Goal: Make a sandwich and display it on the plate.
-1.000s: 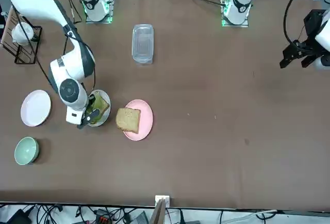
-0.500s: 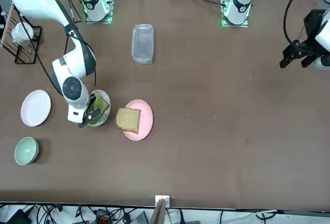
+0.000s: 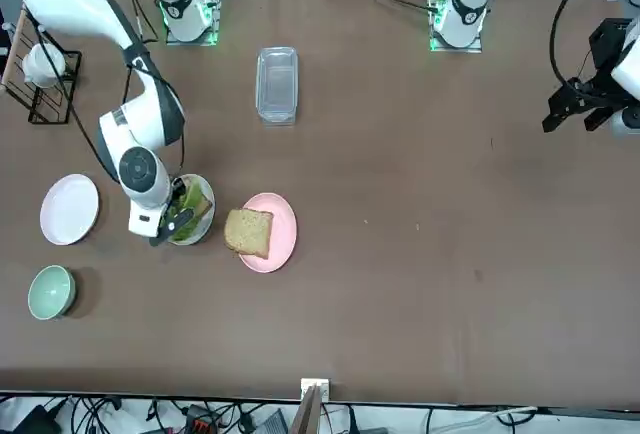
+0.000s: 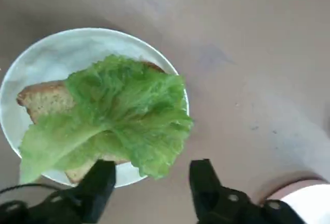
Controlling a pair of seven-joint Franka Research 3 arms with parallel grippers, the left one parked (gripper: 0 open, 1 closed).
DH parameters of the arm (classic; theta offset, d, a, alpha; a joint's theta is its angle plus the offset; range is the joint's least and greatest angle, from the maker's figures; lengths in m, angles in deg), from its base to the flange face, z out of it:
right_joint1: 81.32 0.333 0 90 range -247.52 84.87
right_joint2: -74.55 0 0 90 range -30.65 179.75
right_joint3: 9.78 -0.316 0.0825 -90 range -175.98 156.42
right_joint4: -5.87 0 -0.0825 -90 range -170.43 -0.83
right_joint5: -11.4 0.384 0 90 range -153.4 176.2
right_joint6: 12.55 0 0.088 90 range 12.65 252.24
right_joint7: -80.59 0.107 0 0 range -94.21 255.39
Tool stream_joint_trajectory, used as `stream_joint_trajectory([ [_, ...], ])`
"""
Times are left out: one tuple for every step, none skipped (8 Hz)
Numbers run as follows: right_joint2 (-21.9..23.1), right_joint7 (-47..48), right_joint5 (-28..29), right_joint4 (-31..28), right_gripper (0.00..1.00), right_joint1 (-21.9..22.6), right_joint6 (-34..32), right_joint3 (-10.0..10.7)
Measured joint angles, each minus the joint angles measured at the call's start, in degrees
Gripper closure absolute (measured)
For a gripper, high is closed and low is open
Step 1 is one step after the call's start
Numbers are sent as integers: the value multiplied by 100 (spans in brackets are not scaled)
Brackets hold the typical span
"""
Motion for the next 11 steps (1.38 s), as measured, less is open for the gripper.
stream_joint_trajectory([
  [79, -8, 0, 6, 0, -17, -6, -1],
  [164, -8, 81, 34, 0, -21, -5, -6],
  [226, 12, 366, 141, 0, -22, 7, -9],
  [259, 18, 860, 360, 0, -24, 13, -10],
  [264, 50, 1466, 627, 0, -30, 13, -8],
  [227, 151, 2049, 860, 0, -33, 13, -6],
  [115, 350, 2439, 1046, 0, -23, 35, -10],
  [-85, 670, 2626, 1206, 0, 29, 144, -14],
  [-355, 1101, 2732, 1352, 0, 141, 368, -20],
  [-648, 1403, 2874, 1430, 0, 262, 702, -21],
  [-929, 1503, 3035, 1459, 0, 340, 1035, -20],
])
